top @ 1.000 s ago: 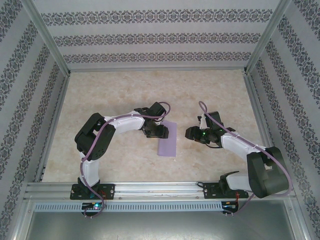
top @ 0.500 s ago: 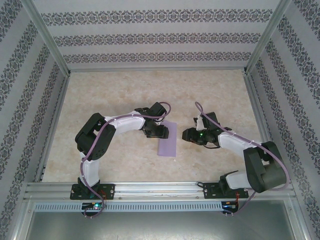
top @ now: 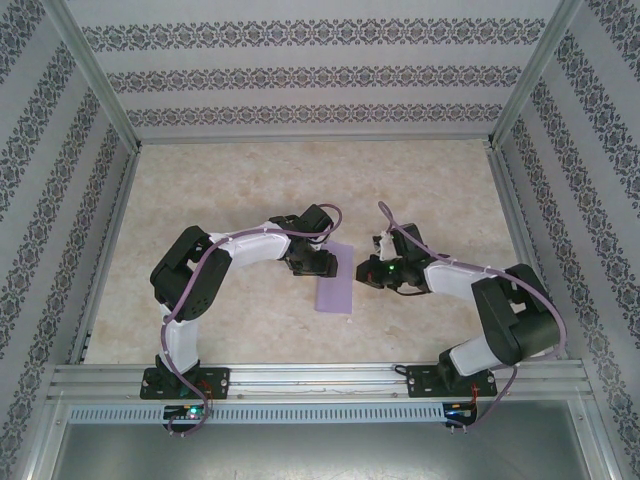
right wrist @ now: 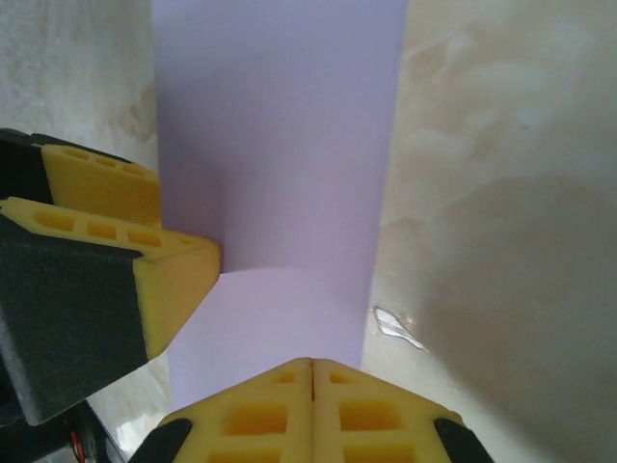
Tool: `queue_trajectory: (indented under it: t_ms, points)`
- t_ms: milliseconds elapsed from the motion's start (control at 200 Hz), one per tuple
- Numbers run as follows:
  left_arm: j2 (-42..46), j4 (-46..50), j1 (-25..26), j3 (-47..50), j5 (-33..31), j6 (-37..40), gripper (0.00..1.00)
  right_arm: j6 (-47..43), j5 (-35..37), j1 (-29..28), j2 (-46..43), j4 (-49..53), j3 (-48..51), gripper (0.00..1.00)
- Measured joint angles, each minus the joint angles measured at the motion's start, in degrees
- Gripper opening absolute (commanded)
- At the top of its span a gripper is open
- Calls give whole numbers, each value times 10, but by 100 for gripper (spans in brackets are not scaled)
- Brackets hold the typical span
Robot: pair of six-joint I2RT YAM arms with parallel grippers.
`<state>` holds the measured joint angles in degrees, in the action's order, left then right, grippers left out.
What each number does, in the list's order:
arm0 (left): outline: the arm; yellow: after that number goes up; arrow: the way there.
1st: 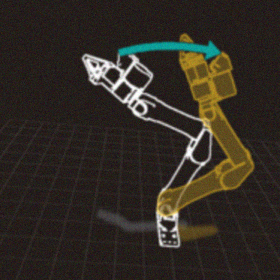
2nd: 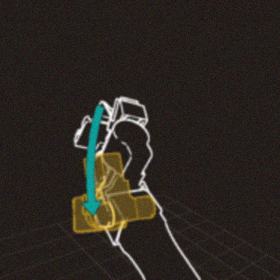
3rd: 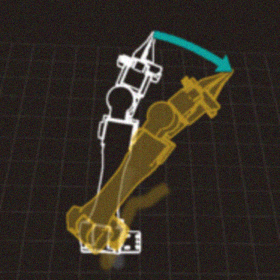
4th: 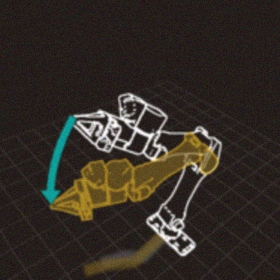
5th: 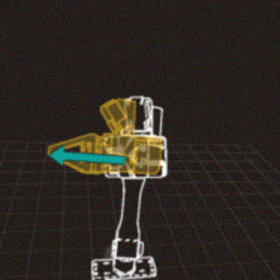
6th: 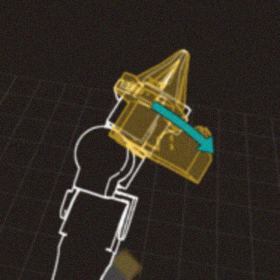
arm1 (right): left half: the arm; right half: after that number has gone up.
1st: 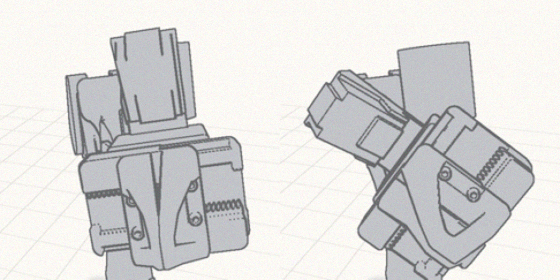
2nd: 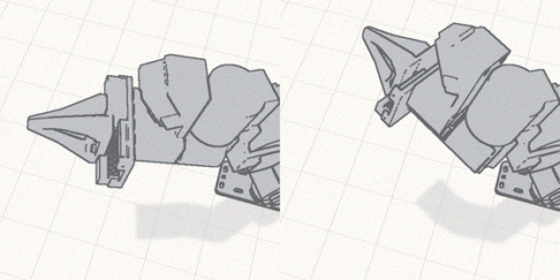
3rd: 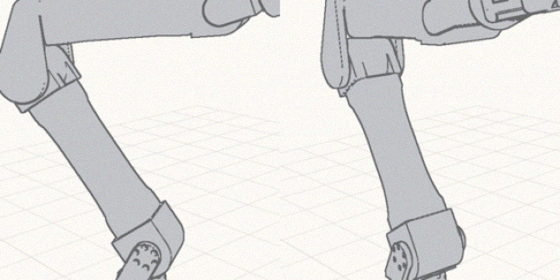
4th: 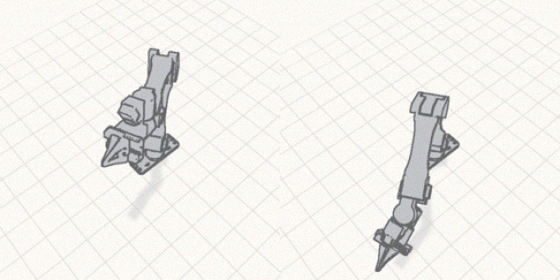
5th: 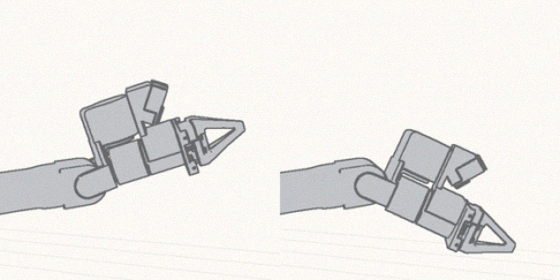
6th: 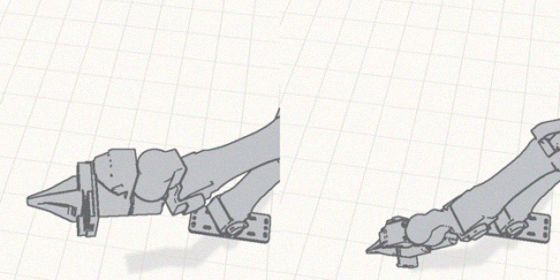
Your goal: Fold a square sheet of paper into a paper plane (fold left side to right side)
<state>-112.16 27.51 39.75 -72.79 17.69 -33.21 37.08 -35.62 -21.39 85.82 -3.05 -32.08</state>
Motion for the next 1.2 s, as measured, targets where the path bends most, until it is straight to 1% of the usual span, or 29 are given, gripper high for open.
queue_trajectory:
  t_ms: [200,460,620,749,889,999,1124,1199]
  points:
    - [0,0,0,0,0,0,57,7,-3,-21,33,-17,-16,0]
    - [0,0,0,0,0,0,57,8,-4,-25,76,-26,-20,0]
    - [1,0,0,0,-2,0,57,9,-5,-25,80,-23,-24,0]
    - [10,-8,1,9,-3,0,59,9,-4,-25,82,-15,-28,0]
    - [33,-39,0,38,-3,-1,63,5,-5,-25,86,-5,-35,0]
    - [64,-44,-1,65,-17,0,65,2,-5,-25,89,2,-40,0]
    - [125,-53,-4,94,-27,0,65,-2,-4,-25,91,11,-46,0]
    - [164,-65,-6,104,-30,0,62,-5,-3,-25,92,14,-47,0]
